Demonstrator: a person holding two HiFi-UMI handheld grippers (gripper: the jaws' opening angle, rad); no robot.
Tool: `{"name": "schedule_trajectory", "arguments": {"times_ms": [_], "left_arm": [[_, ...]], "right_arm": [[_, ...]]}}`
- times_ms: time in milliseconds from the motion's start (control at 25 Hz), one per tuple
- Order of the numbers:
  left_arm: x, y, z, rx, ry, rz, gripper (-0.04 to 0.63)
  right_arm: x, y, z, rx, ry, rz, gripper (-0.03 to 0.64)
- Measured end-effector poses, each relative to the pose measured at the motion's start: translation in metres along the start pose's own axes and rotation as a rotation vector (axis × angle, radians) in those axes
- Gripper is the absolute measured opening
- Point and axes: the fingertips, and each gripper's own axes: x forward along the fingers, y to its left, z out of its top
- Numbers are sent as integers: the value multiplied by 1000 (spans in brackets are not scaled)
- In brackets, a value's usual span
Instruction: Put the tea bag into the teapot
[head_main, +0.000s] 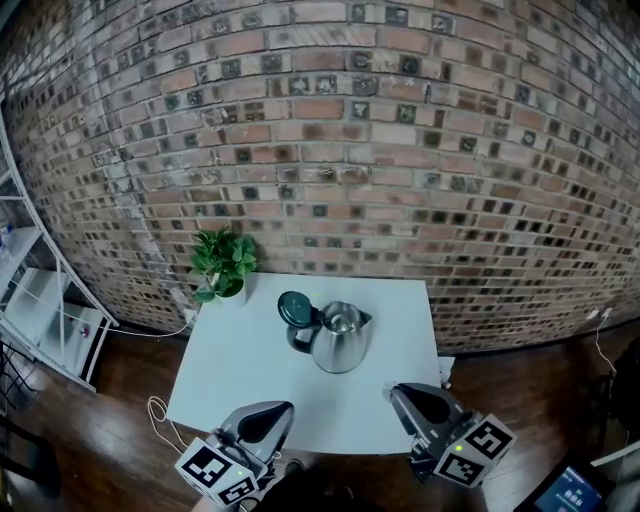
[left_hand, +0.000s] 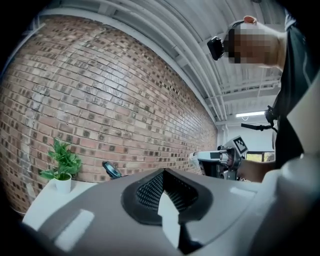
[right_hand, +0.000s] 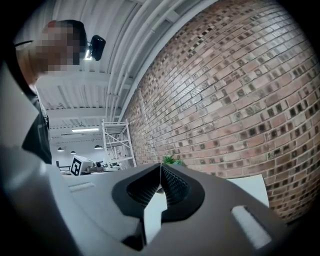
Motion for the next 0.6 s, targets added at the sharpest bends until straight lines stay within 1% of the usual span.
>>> {"name": "schedule_trajectory", "arguments": {"times_ms": [80,200,240,320,440,600], "left_arm": [[4,16,3,5,0,-9,2],[11,44,0,36,19,-22,2],[13,54,-4,36,28,-25,2],[19,72,-12,11,43,-38,2],[28,86,-19,-4,54,-81,2],[45,96,-22,9,59,-117,2]], "right_arm": [[18,-9,5,-4,-1,-23,8],[49,-25,8,-14,11,-69,8],[60,-32,7,-14,16,-88,8],[81,-48,3,-6,25,-130,8],[105,-71,-5,18,24,-187,8],[135,-96,-25,39,69,-211,8]]}}
